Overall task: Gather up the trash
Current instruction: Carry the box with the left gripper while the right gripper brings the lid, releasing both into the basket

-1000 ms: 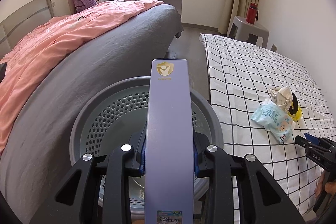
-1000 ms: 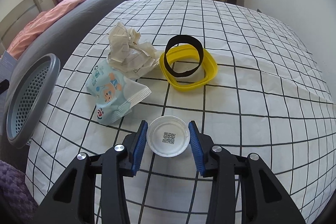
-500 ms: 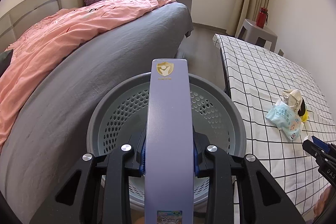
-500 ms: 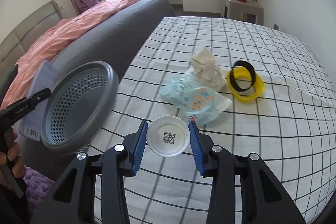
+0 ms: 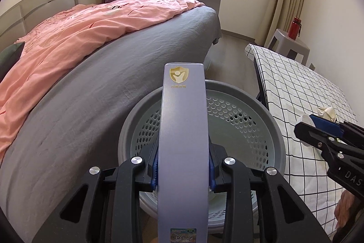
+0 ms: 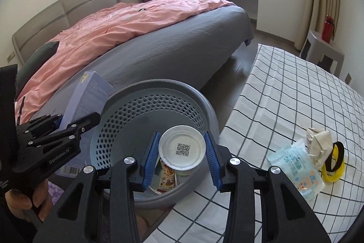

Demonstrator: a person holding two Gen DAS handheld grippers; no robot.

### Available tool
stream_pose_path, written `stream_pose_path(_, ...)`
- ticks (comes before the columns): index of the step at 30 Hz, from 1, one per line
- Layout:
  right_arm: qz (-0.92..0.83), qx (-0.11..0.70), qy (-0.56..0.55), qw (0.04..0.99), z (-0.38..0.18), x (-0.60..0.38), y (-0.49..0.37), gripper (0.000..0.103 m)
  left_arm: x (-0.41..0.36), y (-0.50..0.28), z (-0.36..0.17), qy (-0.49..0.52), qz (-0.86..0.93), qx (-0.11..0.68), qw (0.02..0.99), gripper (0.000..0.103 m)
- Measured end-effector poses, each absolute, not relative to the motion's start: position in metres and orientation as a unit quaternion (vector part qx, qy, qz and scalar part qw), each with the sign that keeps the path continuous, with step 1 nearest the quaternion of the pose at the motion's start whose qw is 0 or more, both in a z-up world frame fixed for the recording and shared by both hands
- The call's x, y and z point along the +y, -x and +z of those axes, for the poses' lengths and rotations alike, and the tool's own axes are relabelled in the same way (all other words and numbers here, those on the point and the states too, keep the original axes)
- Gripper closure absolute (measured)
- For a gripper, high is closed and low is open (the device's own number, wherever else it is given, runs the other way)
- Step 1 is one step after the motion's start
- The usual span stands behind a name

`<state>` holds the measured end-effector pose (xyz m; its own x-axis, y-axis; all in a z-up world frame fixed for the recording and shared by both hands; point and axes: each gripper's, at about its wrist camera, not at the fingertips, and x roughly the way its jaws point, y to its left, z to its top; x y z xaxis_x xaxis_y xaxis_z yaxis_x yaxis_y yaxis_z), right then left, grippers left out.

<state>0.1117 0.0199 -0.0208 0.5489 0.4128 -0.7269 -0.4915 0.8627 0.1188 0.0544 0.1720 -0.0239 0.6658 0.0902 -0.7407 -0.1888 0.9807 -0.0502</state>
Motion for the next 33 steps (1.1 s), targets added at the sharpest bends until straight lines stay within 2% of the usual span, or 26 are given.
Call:
stream_pose_path(20, 0.284, 0.424, 0.026, 0.86, -0.047, 0.027, -0.136, 0.063, 0.171, -0.068, -0.036, 0.061, 0.072, 0.42, 0.903, 0.072)
stream_pose_path(22, 0.283, 0.422, 0.026, 0.861, -0.047, 0.028, -0.136, 0.063, 0.169, -0.067, -0.034, 0.06, 0.072, 0.413, 0.906, 0.069)
stream_pose_path(23, 0.283, 0.42, 0.025, 0.862, -0.046, 0.028, -0.135, 0.061, 0.169, -0.065, -0.032, 0.059, 0.073, 0.409, 0.908, 0.063)
stream_pose_path(24, 0.284, 0.419, 0.025, 0.862, -0.045, 0.027, -0.135, 0.058, 0.169, -0.065, -0.031, 0.058, 0.075, 0.406, 0.909, 0.057)
stream_pose_path(26, 0.282, 0.411, 0.022, 0.866, -0.043, 0.026, -0.134, 0.044, 0.169, -0.064, -0.03, 0.056, 0.079, 0.403, 0.91, 0.052)
stream_pose_path(33, 0.279, 0.409, 0.021, 0.868, -0.043, 0.026, -0.135, 0.044, 0.172, -0.063, -0.029, 0.053, 0.1, 0.399, 0.91, 0.04)
